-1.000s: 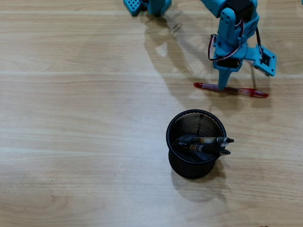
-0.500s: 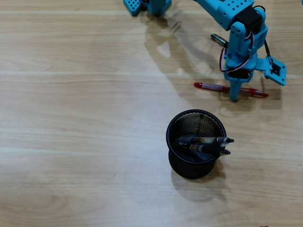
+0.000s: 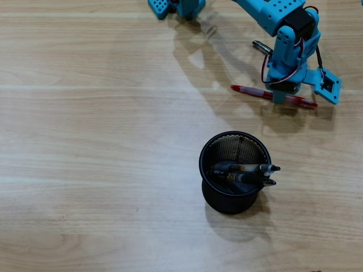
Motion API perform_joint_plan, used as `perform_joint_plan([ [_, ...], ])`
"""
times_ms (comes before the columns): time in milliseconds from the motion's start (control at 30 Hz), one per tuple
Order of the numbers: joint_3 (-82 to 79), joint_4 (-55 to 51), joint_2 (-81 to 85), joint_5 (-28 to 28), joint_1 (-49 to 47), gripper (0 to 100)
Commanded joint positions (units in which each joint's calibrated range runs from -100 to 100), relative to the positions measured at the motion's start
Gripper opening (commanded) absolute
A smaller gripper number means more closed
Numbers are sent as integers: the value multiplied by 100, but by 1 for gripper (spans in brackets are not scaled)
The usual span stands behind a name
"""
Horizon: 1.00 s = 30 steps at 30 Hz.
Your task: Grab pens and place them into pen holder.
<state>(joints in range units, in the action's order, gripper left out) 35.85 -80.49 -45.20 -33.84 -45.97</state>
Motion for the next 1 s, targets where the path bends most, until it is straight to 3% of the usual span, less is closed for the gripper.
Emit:
perform_joint_plan([
  [0, 379, -46, 23, -35, 39, 2],
  [333, 2361, -1149, 1008, -9, 496, 2],
  [533, 2723, -1687, 2036, 7, 1035, 2],
  [967, 2678, -1422, 3565, 33, 2014, 2],
])
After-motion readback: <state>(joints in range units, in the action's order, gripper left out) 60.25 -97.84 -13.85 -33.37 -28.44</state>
